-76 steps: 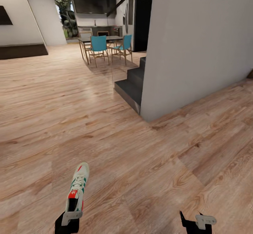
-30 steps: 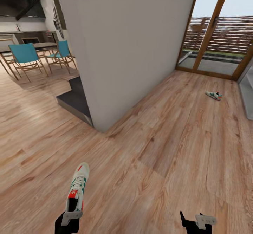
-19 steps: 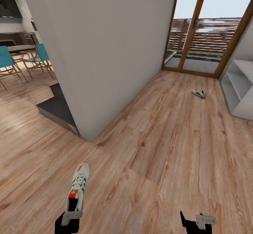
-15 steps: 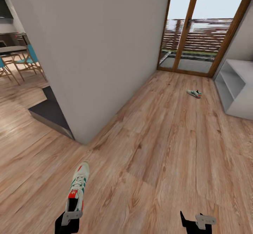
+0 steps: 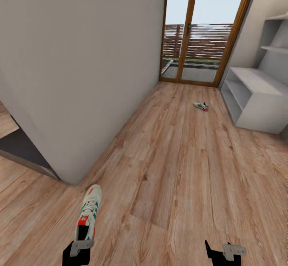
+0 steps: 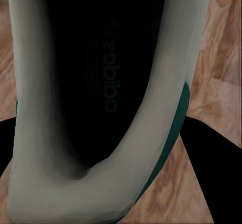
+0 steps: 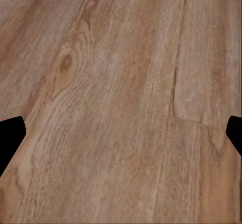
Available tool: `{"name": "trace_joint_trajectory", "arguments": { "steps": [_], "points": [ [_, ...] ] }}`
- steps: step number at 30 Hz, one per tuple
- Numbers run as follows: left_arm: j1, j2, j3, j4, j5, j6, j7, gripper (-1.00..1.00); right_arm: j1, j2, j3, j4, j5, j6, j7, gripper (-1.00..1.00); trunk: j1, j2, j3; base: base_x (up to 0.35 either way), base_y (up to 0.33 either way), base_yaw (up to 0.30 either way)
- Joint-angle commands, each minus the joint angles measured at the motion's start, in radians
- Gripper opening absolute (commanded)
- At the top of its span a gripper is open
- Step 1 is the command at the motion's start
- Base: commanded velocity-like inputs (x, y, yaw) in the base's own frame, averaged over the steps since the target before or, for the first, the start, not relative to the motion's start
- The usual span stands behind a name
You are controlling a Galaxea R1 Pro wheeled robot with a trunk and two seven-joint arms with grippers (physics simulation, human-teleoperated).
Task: Pick up the two gym shoes and the two sandals from the corridor floor and place them onto the hallstand (shoe rack) in the corridor, making sure they are on the rack and not on the floor. Arrange them so the two gym shoes are next to each other and the two sandals are next to each other.
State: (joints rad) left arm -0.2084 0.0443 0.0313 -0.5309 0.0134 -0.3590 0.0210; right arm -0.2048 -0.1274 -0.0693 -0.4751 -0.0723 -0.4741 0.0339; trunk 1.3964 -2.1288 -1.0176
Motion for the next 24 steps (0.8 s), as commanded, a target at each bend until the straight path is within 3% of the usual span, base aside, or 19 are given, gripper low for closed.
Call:
{"name": "trace_joint_trajectory", "arguments": {
  "steps": [1,24],
  "points": [
    [0.0,0.0,-0.001,0.0,0.001,-0.003,0.002,-1.0,-0.001,0.0,0.0,0.001,-0.007,-0.003,0.004,1.0,0.0,0.0,0.0,0.339,0.0,-0.292],
    [0.0,0.0,-0.001,0.0,0.001,-0.003,0.002,-1.0,-0.001,0.0,0.001,0.001,-0.007,-0.005,0.004,1.0,0.0,0.0,0.018,0.339,0.0,-0.291]
  ]
}}
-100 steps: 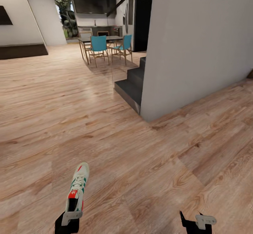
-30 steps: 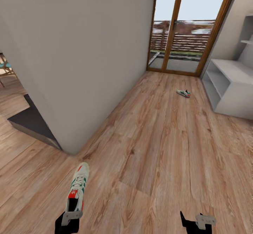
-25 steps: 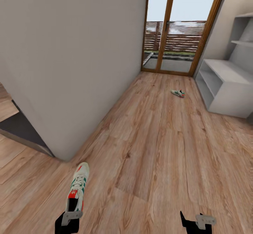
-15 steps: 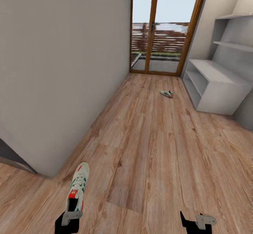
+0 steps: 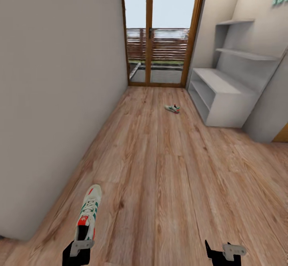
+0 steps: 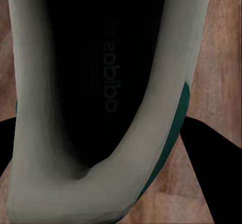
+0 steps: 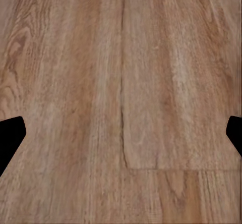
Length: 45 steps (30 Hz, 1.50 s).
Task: Pick up the two gym shoes and the two sandals from the corridor floor and place them onto the hallstand (shoe rack) in the corridor, making sure they are on the rack and not on the floor. Arrange them so the two gym shoes are next to each other and the two sandals are next to each other.
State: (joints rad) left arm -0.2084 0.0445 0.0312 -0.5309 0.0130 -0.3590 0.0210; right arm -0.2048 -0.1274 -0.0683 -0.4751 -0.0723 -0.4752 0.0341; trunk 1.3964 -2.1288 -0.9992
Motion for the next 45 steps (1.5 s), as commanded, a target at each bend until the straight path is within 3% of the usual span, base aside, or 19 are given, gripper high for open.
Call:
{"name": "trace_joint_trajectory", "arguments": {
  "steps": [1,45],
  "points": [
    [0.0,0.001,-0.001,0.0,0.002,-0.003,0.002,-1.0,-0.001,0.0,0.001,0.001,-0.007,-0.003,0.003,1.0,0.0,0.0,0.0,0.339,0.0,-0.285],
    [0.0,0.003,0.0,0.0,0.001,-0.003,0.002,-1.0,-0.001,0.0,0.002,0.0,-0.007,-0.002,0.005,1.0,0.0,0.0,0.005,0.339,0.0,-0.022]
  ]
}}
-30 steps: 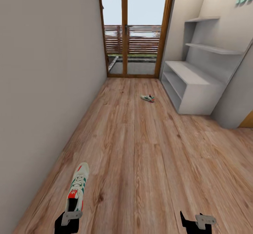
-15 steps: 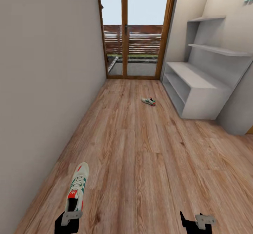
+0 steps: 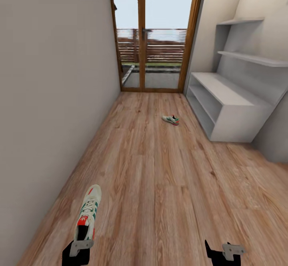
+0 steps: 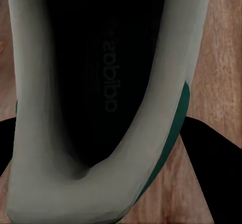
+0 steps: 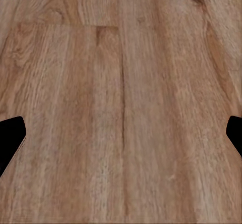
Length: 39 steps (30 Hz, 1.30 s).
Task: Pick up the two gym shoes and the two sandals from the corridor floor and place them onto the hallstand (shoe rack) in the corridor, making sure they are on the rack and not on the floor. Arrange them so the two gym shoes are next to each other and the two sandals are next to each other.
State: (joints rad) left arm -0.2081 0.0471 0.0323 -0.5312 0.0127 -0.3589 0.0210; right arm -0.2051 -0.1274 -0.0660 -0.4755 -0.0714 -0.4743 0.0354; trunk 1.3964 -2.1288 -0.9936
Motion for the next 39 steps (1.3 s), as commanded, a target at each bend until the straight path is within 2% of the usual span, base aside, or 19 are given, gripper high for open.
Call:
{"name": "trace_joint_trajectory", "arguments": {
  "steps": [1,15,39],
  "points": [
    [0.0,0.0,-0.001,0.0,0.001,-0.003,0.002,-1.0,0.0,0.0,0.0,0.001,-0.007,-0.003,0.004,1.0,0.0,0.0,0.0,0.339,0.0,0.0],
    [0.0,-0.003,-0.002,0.0,0.003,-0.003,0.002,-1.0,0.0,0.0,0.0,0.002,-0.007,-0.003,0.004,1.0,0.0,0.0,0.022,0.337,-0.015,0.0],
    [0.0,-0.003,0.0,0.0,0.003,-0.003,0.002,-1.0,0.0,0.0,0.002,0.003,-0.005,-0.003,0.007,1.0,0.0,0.0,0.053,0.292,-0.163,0.0]
  ]
}}
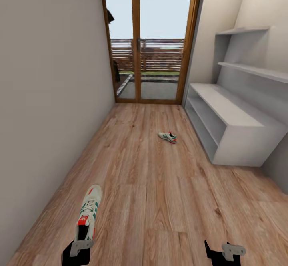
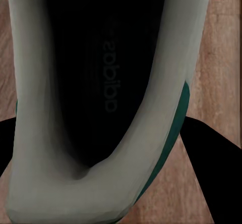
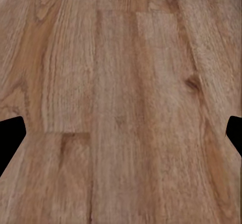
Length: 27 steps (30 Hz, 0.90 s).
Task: Pick up the two gym shoes and the two sandals from the corridor floor and place them onto the hallstand (shoe rack) in the corridor, making sure they are on the rack and not on the floor. Arrange them so the two gym shoes are next to each other and the two sandals are next to each other.
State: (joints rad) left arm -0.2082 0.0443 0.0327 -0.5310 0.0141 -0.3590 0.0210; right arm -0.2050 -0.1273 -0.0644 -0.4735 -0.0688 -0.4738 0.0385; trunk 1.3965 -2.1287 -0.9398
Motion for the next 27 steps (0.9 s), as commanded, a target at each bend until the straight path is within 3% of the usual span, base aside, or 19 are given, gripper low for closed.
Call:
{"name": "trace_joint_trajectory", "arguments": {
  "steps": [1,20,27],
  "points": [
    [0.0,0.0,-0.001,0.0,0.001,-0.003,0.002,-1.0,-0.001,0.0,0.0,0.001,-0.007,-0.003,0.004,1.0,0.0,0.0,-0.001,0.29,-0.196,0.0],
    [0.0,-0.001,-0.001,0.0,0.003,-0.003,0.002,-1.0,-0.001,0.0,0.0,0.001,-0.006,-0.004,0.005,1.0,0.0,0.0,0.0,0.304,-0.164,0.003],
    [0.0,-0.001,-0.001,0.0,0.003,-0.003,0.002,-1.0,-0.001,0.0,0.0,0.001,-0.006,-0.004,0.005,1.0,0.0,0.0,0.006,0.329,-0.107,0.161]
  ]
}}
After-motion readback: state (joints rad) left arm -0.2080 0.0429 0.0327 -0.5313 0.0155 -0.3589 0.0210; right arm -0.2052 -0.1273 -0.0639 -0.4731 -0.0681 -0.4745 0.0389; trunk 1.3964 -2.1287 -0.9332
